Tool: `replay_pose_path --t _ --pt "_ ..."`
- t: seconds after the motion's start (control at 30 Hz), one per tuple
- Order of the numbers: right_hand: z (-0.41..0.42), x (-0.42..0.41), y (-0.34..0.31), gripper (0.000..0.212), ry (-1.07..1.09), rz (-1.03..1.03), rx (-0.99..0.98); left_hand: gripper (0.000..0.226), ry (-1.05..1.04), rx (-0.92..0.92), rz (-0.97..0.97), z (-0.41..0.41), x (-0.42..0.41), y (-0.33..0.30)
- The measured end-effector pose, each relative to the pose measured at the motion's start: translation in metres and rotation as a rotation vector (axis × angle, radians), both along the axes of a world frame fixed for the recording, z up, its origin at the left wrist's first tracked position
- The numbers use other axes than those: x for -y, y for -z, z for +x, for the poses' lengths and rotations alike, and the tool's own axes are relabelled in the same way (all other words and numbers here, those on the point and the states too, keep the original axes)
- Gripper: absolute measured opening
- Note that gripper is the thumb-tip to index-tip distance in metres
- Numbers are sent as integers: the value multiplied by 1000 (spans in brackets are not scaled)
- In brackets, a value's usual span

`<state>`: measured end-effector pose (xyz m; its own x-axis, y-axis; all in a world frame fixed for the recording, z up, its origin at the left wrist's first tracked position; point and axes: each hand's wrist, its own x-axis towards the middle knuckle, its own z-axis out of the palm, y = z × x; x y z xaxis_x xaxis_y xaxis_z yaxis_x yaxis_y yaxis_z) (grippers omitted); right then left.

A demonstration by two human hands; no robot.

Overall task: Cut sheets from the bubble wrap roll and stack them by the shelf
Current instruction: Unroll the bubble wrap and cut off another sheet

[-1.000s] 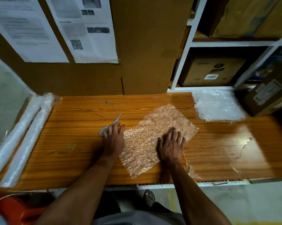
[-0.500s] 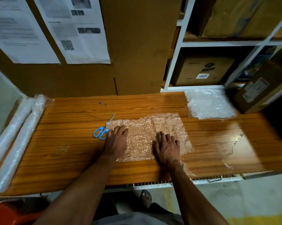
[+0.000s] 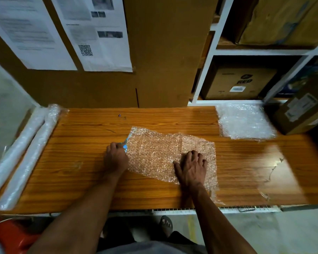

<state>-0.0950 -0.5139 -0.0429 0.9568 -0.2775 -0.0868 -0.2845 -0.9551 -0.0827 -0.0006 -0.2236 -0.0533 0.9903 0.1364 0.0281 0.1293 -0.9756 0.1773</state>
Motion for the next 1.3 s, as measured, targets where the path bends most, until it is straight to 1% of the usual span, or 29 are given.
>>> replay_pose_path --t 0.07,0.13,0.17,0.2,0.27,0.33,0.43,0.53,0.6,0.7,0.77,0.83,0.93,0.97,1.03,1.1,1.13,1.23,1.3 --pt "0 -4 4 67 -55 47 36 27 -6 1 5 5 -3 -4" --pt "1 -8 8 55 -164 85 27 29 -34 -37 14 10 -2 -7" --pt "2 -9 9 53 -200 100 3 31 -46 -62 21 12 -2 -9" --pt "2 -10 12 55 -205 117 -24 34 -53 -88 33 14 -1 -11" --pt "4 -10 15 66 -154 129 -74 38 -60 -125 62 17 -1 -16" --pt "8 -10 17 72 -112 96 -104 36 -64 -133 77 17 0 -26" --pt "19 -15 10 69 -65 82 -124 28 -20 -129 144 20 0 -35" --pt "29 -22 7 69 13 85 -134 27 -61 -145 99 28 -8 -34" --pt "34 -24 6 71 45 80 -146 25 -76 -130 141 31 -16 -29" --pt "39 -22 3 75 60 57 -148 23 -88 -136 200 31 -24 -25" --pt "40 -21 4 75 53 57 -114 23 -103 -148 182 33 -25 -26" --pt "39 -20 7 75 20 68 -79 27 -186 -156 27 40 -23 -24" --pt "36 -19 14 72 -70 93 -58 34 -323 -187 -424 53 -15 -29" --pt "36 -20 18 70 -94 110 -53 32 -335 -203 -554 57 -12 -29" --pt "36 -20 24 70 -114 146 -40 22 -319 -250 -711 61 -4 -30" --pt "37 -19 27 72 -126 188 -14 31 -266 -334 -790 54 8 -37" --pt "38 -18 26 74 -144 198 10 36 -229 -391 -795 52 14 -38" --pt "37 -16 21 77 -233 194 128 30 -105 -601 -853 44 31 -33" --pt "32 -13 21 71 -330 224 209 37 -56 -718 -882 37 36 -30"
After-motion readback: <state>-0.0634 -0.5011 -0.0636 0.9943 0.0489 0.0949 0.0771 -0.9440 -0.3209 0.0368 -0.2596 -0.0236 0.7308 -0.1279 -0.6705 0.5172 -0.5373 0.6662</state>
